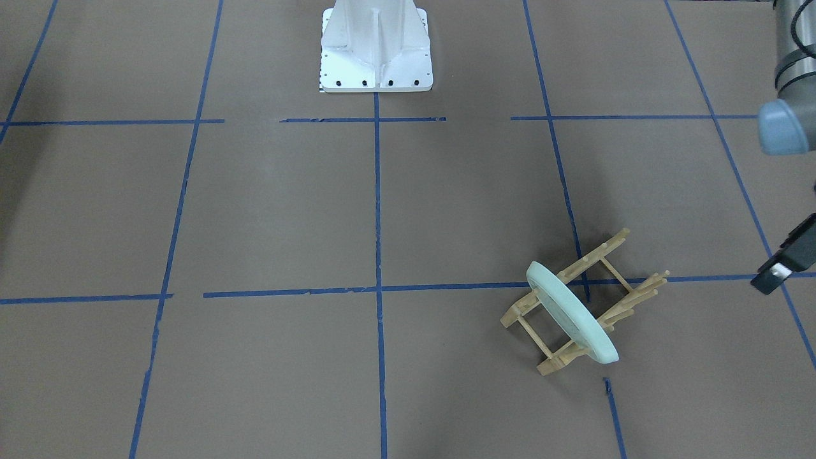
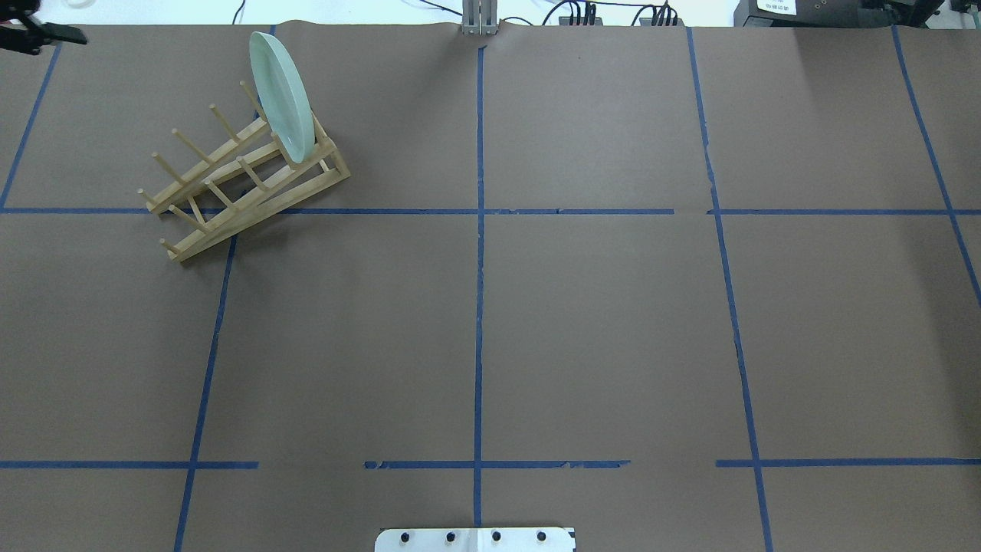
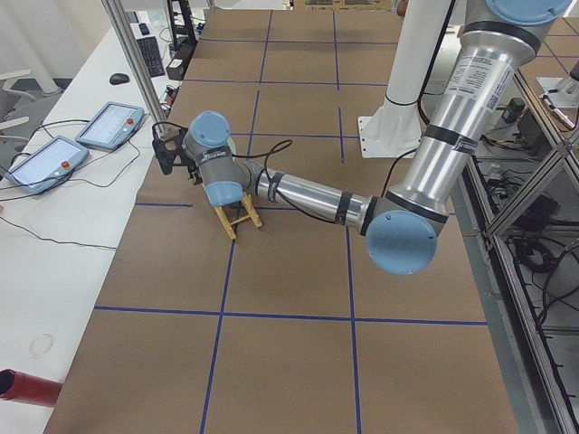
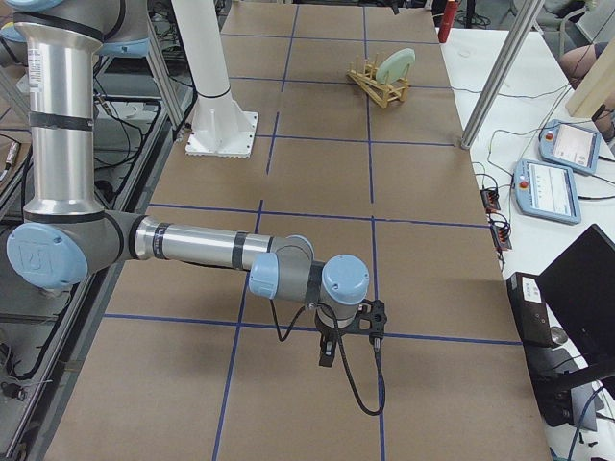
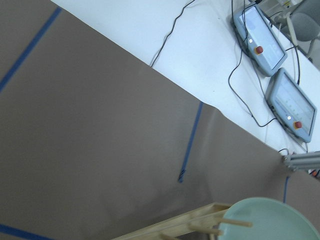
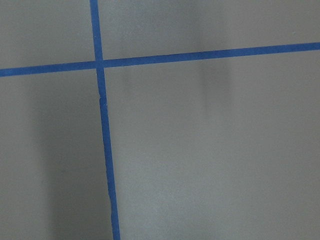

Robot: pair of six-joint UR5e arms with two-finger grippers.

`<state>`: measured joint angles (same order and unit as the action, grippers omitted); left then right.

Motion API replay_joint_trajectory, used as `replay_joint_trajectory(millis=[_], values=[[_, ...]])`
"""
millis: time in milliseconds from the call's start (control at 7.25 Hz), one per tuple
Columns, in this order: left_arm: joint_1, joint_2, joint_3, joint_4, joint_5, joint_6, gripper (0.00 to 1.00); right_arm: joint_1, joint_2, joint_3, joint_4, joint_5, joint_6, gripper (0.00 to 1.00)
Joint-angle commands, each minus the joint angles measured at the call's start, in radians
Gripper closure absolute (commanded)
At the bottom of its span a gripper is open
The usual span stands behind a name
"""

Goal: Place plate on table
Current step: 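Reach the left gripper to the pale green plate's top rim in the rack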

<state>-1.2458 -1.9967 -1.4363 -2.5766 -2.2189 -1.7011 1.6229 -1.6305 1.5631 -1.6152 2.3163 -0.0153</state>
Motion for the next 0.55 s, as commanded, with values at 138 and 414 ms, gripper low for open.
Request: replay_joint_trajectory(millis=[138, 414], values=[[0.173, -0.125, 0.063, -0.002, 0.243, -0.184, 0.03, 0.000, 0.000, 0.000, 0.000, 0.000, 0.000, 0.00], [0.216, -0.132, 0.068, -0.001, 0.246, -0.181, 0.05, 0.000, 0.000, 0.000, 0.000, 0.000, 0.000, 0.00]])
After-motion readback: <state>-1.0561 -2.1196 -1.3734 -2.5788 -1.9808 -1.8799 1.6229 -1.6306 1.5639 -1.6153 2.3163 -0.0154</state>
